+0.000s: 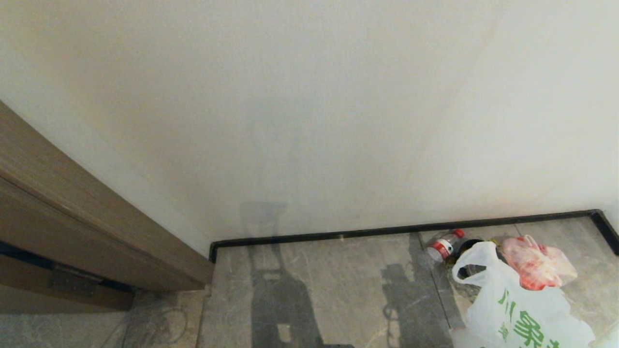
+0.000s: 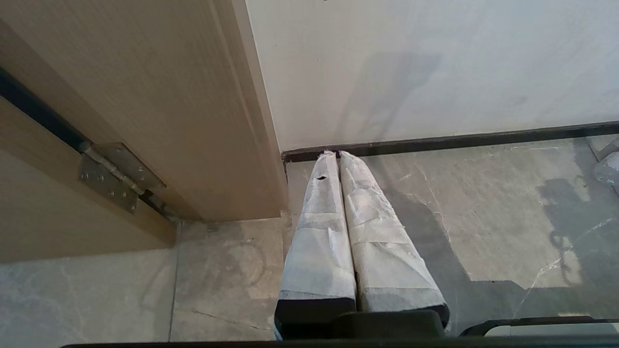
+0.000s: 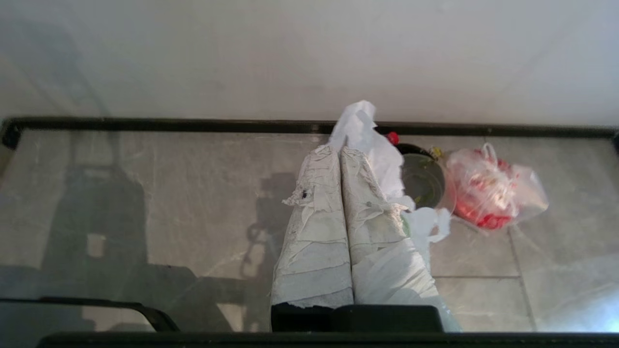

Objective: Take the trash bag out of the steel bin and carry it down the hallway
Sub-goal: Put the trash bag at the door

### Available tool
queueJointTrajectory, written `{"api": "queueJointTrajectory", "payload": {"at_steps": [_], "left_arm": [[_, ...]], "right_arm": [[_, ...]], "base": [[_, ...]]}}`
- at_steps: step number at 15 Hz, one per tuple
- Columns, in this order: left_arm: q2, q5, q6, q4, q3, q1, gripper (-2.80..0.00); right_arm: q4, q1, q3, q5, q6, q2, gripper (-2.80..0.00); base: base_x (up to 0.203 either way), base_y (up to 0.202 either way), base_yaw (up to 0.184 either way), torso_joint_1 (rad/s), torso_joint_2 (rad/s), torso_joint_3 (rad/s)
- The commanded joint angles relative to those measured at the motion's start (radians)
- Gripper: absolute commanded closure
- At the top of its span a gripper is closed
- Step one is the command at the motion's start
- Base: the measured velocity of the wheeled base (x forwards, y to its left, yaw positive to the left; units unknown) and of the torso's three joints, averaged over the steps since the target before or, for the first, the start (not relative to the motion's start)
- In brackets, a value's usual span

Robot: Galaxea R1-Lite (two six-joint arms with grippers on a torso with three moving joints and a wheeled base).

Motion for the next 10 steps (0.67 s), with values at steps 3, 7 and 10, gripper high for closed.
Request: {"api": "queueJointTrajectory", "payload": {"at_steps": [3,7,10], "left_arm": [[0.001,0.000,0.000,0.000,0.000,0.000,0.00],[0.001,0.000,0.000,0.000,0.000,0.000,0.00],[0.001,0.000,0.000,0.000,0.000,0.000,0.00]], "right_arm": [[0.002,0.000,0.002,0.000,0.003,-0.039,0.00],[-0.007,0.000,0.000,0.002,-0.009,-0.039,0.00],[-0.008,0.000,0.002,-0.006,0.063,-0.039,0.00]], "base": [[0.000,0.000,0.000,0.000,0.00,0.000],[0.000,0.000,0.000,0.000,0.00,0.000],[0.000,0.000,0.000,0.000,0.00,0.000]]}}
